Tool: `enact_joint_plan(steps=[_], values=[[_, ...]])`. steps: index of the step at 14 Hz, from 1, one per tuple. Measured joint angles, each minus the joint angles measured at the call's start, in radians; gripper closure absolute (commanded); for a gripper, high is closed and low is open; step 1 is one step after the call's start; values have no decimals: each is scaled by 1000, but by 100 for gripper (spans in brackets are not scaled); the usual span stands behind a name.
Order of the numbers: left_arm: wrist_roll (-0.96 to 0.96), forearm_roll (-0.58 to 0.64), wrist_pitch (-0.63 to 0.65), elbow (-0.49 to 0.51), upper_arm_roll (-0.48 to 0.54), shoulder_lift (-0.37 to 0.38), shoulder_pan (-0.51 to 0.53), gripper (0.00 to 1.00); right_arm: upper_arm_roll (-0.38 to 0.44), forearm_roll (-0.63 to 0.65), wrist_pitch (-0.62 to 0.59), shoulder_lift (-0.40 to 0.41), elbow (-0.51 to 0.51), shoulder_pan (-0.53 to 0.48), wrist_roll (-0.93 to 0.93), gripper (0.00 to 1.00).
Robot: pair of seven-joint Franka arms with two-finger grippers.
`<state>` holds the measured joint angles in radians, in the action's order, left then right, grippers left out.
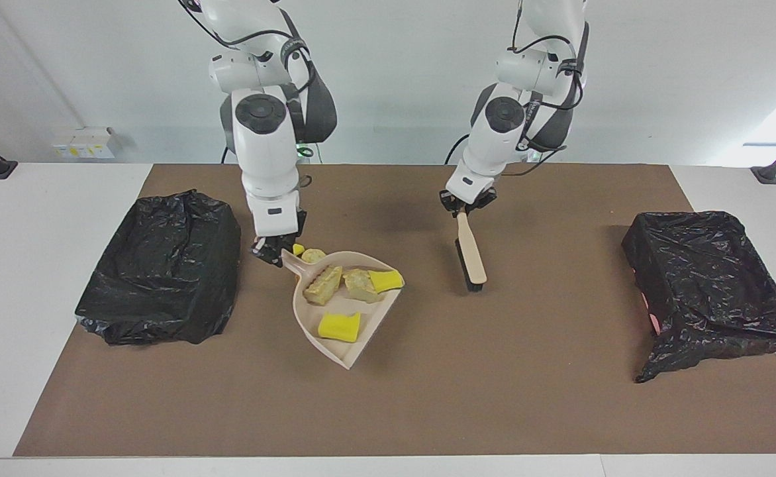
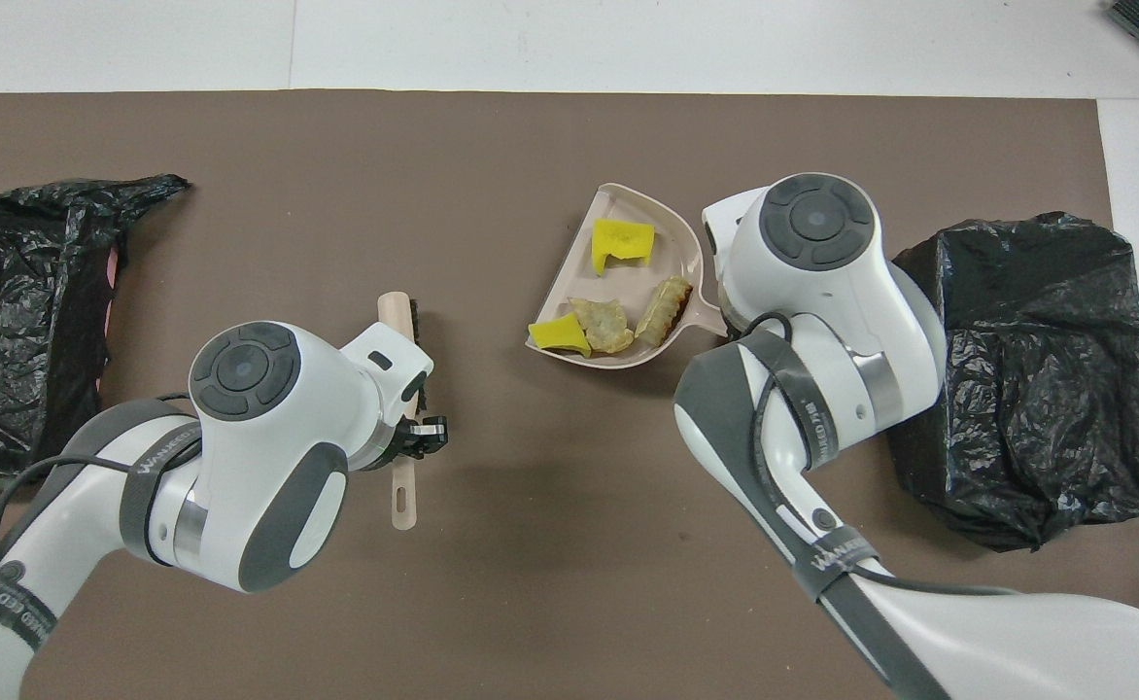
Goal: Sweep and dump trash in bin
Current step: 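Carry the dustpan to the black bag with the right gripper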
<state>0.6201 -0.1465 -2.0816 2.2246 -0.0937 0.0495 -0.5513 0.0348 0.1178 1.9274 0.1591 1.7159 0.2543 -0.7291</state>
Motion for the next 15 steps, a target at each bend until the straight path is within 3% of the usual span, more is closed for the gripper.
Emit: enact_joint_plan(steps=[7,8,9,12,15], values=[[235,2,-169,150,-9,11,-280,100,13,-1,-164,-162,0,-311,-382,100],[251,3,-180,161,-10,14,-293,84,17,-3,-166,-167,0,-373,-469,100],[258,3,-181,164,-9,17,-295,1,21,-5,-166,-167,0,-432,-546,100],[262,3,-181,161,10,18,-284,0,31,15,-167,-175,10,-566,-724,100],[261,48,-184,139,18,17,-204,0,23,146,-169,-218,85,-566,-761,100]])
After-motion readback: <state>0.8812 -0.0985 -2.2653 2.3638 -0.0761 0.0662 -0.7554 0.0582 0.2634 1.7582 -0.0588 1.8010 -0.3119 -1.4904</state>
